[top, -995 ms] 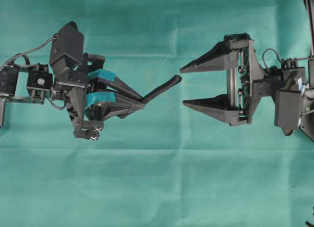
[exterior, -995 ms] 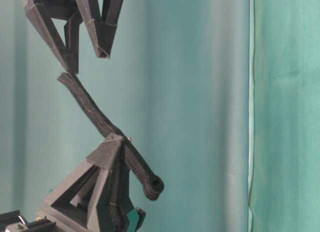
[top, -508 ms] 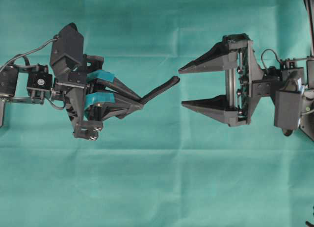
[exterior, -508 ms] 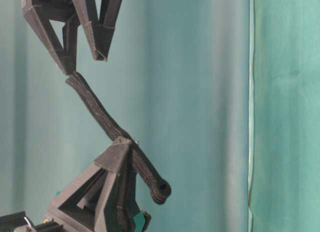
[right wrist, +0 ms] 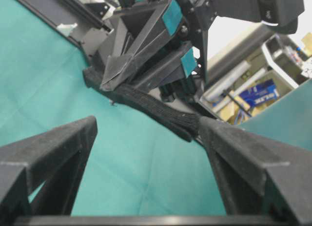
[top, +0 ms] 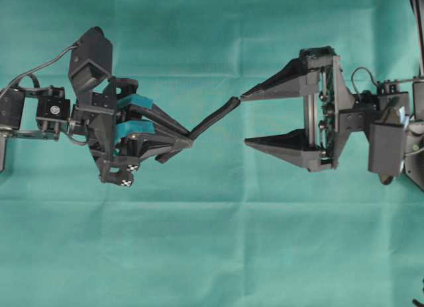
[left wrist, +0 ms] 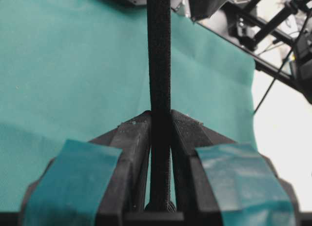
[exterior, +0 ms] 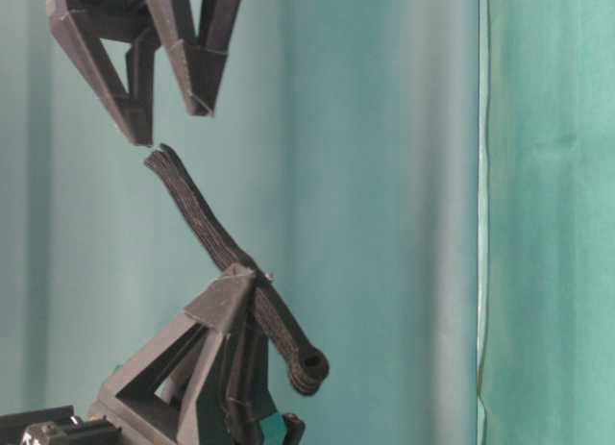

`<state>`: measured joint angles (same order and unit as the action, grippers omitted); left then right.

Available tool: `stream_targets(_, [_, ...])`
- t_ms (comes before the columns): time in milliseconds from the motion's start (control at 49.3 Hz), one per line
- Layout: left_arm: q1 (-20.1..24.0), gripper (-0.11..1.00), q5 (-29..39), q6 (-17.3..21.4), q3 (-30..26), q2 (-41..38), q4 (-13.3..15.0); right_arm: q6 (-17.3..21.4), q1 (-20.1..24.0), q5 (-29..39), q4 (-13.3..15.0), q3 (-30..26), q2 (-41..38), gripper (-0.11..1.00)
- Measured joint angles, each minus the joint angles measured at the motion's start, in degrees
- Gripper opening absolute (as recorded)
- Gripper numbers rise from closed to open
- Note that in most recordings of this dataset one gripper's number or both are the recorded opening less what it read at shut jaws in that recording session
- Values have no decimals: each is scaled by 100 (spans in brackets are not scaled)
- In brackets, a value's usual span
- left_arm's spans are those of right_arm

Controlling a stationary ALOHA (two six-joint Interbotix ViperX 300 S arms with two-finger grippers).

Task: Peel off the Velcro with your right arm.
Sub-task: 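Close the right gripper on the top layer of the strip's free end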

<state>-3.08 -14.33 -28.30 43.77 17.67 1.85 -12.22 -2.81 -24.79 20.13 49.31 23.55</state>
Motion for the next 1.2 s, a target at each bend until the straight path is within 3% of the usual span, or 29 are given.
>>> stream_targets(629, [9,10,-88,-26,35,0,0,0,0,-132,0,18,-158,62])
stream_targets(711, [9,10,-88,-26,35,0,0,0,0,-176,0,9,-193,52])
stream_targets(853, [9,10,-88,-26,35,0,0,0,-35,-211,0,9,-264,18])
stream_targets(934, [9,10,-88,-18,35,0,0,0,-70,-211,0,9,-281,5])
stream_targets(1198, [0,10,-88,-26,53,0,0,0,-97,-255,0,9,-281,-5])
